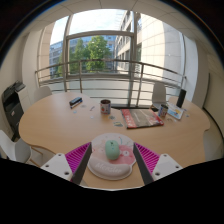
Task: Arrange mouse
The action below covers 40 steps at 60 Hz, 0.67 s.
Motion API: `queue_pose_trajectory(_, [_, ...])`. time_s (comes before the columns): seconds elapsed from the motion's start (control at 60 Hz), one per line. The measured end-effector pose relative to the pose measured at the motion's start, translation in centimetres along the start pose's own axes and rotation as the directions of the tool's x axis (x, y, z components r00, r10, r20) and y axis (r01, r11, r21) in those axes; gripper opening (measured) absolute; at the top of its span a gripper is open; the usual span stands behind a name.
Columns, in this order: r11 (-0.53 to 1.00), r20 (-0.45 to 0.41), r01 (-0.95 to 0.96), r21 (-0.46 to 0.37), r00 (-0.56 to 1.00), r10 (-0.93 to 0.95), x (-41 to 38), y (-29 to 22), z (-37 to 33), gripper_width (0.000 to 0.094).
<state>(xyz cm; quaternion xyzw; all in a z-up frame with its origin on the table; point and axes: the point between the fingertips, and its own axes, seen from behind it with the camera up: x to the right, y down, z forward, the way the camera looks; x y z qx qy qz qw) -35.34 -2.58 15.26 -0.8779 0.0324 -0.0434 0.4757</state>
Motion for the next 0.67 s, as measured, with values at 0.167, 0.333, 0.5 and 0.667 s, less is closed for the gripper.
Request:
queue_pose_trajectory(0.167, [1.0,-0.048,0.006,0.027,0.999,-0.005,-0.3,0.6,-7.9,0.0849])
queue_pose_trajectory(0.333, [0.999,-0.077,0.021,0.038,0.997,-0.018,-0.5,2.1,-13.3,0.0849])
queue_pose_trajectory(0.5, [0.999,-0.077,0.024,0.031,0.997,-0.021,-0.9,3.2,-15.8,0.0847])
queue_pose_trajectory(0.667, [0.999,-0.06,0.033,0.029,0.998,-0.031,-1.7,3.7,-16.3,0.0848])
